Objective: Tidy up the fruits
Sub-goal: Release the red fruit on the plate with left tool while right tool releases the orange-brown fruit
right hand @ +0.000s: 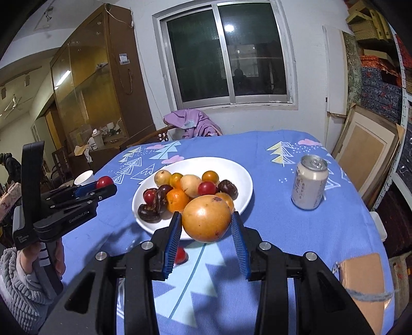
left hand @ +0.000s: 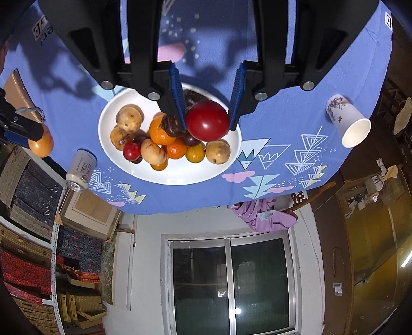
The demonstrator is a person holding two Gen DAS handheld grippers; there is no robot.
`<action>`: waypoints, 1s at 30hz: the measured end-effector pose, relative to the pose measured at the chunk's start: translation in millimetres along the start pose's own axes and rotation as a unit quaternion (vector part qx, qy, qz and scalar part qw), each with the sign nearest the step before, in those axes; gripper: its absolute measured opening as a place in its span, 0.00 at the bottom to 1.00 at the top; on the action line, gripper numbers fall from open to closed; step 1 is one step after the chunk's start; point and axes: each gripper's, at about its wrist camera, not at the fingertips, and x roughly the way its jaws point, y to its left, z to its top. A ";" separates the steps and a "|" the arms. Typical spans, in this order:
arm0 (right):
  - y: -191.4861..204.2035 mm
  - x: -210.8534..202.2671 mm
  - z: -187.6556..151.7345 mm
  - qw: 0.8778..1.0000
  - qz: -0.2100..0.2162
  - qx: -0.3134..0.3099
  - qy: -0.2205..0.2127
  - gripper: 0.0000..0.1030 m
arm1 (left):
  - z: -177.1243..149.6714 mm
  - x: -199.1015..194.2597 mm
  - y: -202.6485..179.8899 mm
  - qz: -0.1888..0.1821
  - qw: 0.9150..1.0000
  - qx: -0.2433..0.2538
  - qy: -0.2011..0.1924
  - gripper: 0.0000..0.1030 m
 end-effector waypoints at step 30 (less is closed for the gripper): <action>10.8 142.2 40.2 0.998 -0.027 -0.011 0.064 0.51 | 20.0 109.3 -25.1 -0.003 0.999 0.021 0.038 0.72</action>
